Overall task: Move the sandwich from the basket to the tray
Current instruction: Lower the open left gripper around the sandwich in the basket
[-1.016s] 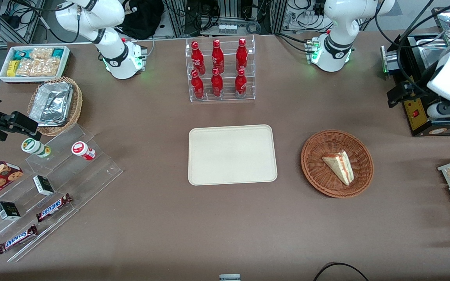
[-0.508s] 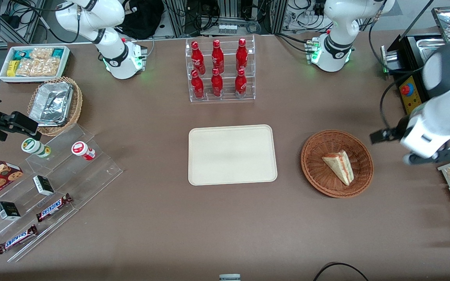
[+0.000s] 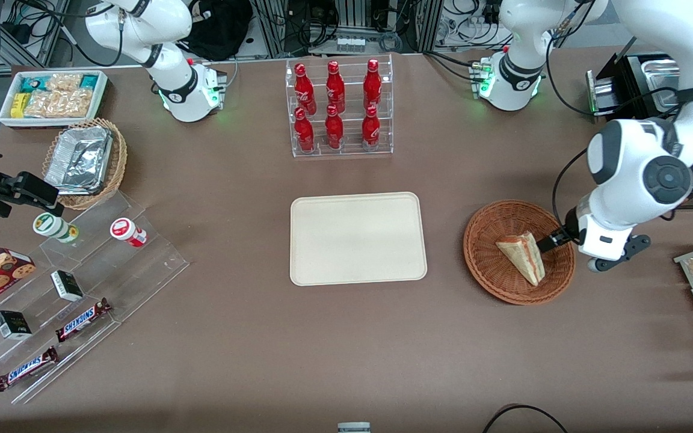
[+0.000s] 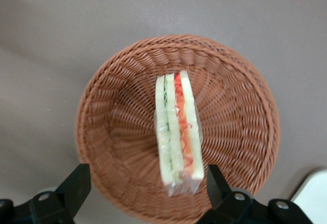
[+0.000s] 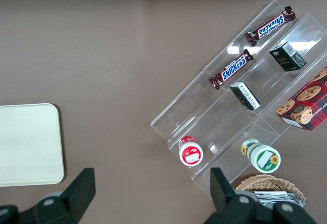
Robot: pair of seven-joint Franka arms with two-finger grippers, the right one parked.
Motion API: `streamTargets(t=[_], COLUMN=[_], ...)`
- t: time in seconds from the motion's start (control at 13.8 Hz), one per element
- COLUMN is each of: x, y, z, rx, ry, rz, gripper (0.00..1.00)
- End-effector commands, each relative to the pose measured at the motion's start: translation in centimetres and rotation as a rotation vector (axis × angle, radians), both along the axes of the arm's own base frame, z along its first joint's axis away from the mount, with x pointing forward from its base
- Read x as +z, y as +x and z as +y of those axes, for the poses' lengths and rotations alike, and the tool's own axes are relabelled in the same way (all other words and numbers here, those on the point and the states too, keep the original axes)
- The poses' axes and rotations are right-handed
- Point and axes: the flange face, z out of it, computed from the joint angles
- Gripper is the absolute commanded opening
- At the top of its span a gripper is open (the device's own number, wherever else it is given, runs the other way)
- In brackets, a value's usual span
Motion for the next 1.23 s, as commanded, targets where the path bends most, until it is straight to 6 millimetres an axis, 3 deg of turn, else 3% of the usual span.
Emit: streamTargets(t=[0.0,0.22,0.87,0.94,1.09,1.16], x=[-1.9,-4.2,-8.7,-8.8,-8.6,-8.4], y=[-1.7,-2.6,-2.2,-2.1,-1.9,-1.9], z=[-1.3,-1.5,-3.0,-3.1,-3.0,-3.0], rx=[0.066,0.063,0.036,0.034,0.028,0.021], ry=[-0.008,-0.020,-0.053,-0.054,-0.055,-0.053], rz=[-0.049,-0.085,-0.097,-0.097,-0.102,-0.104], gripper=[1.00,1.00,1.00,0.93,0.35,0.16])
